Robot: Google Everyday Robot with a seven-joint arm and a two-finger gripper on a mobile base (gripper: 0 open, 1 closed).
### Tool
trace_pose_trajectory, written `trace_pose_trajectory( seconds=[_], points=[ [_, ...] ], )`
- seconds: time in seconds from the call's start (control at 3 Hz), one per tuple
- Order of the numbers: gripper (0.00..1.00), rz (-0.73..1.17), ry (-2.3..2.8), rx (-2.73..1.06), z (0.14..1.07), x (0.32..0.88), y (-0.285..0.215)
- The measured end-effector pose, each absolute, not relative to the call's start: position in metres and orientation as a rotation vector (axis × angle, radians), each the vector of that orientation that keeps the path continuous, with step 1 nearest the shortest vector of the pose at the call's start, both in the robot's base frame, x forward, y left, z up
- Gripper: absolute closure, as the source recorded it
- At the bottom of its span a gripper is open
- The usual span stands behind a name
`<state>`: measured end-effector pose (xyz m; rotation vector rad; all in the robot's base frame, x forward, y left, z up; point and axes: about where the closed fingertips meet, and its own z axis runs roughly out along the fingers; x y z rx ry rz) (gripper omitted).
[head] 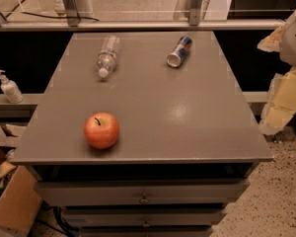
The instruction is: Move apple near redbull can
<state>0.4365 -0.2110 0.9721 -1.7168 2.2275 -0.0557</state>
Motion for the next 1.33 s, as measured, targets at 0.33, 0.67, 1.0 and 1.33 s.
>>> trace_pose_trajectory(
  seconds=[0.33, 0.67, 1.0, 1.33],
  points=[
    [0.00, 0.078, 2.234, -1.678, 0.953, 0.427, -0.186],
    [0.00, 0.278, 2.192, -1.637, 0.929, 0.415, -0.146],
    [0.00, 0.506, 2.109, -1.574, 0.906, 0.409, -0.097],
    [0.00, 0.557, 2.083, -1.548, 0.913, 0.407, -0.085]
  ],
)
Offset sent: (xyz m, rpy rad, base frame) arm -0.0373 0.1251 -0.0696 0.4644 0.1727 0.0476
